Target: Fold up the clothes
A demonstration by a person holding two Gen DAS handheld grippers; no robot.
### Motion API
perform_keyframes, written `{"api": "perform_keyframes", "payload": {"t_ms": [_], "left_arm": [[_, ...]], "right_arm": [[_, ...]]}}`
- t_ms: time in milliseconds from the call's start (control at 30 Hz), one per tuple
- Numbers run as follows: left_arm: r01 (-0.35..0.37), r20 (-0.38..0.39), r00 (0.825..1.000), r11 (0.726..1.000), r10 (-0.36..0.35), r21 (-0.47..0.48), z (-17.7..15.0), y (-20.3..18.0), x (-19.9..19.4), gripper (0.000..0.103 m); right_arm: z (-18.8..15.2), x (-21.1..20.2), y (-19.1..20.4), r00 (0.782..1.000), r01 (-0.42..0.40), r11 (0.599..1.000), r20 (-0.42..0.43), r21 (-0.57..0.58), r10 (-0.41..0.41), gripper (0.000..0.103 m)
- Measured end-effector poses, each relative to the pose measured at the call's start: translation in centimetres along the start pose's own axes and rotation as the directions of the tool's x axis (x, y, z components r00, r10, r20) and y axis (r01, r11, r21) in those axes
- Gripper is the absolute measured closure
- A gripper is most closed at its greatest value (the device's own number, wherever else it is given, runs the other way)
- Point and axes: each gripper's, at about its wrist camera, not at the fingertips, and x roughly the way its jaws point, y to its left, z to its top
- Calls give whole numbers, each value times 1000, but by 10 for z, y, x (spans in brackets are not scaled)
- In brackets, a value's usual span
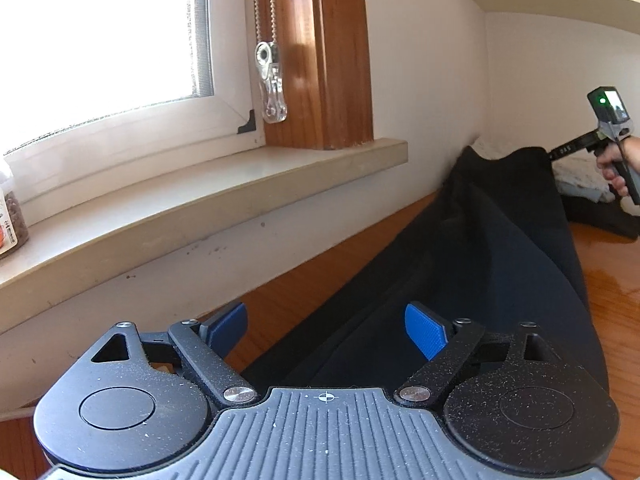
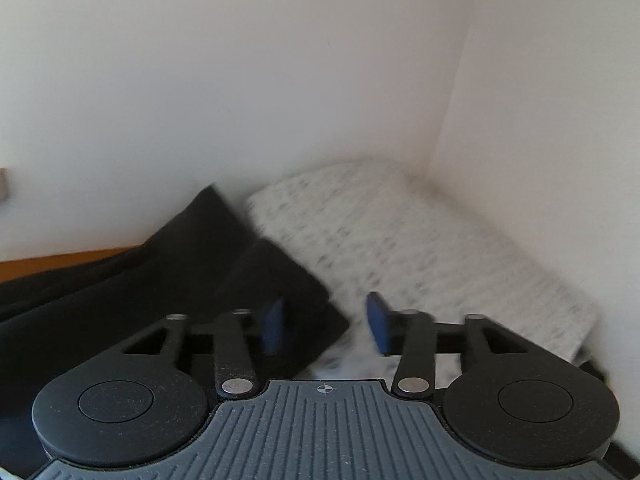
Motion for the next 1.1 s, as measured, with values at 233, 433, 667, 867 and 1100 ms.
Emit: {"api": "perform_keyframes", "payload": {"t_ms": [233,433,667,867,1100], "left_arm": [[2,-15,1000,1000,-2,9,-2,-1,3,13],[16,-31,999,1000,-16,3,-1,1,9,13],[52,-170,984,998,-58,-39,7,8,33,30],[57,-210,977,997,-43,59,12,-3,41,65],[61,-236,971,992,-33,111,13,-12,49,97]], "right_arm": [[-5,-30,30,986,-153,988,59,-36,155,53],[-40,-43,55,863,-501,860,-12,97,504,51],[-72,-52,76,795,-598,797,-63,88,604,45],[-76,-44,80,799,-596,799,-39,72,600,36],[-73,-28,98,814,-578,816,-69,6,577,28]]}}
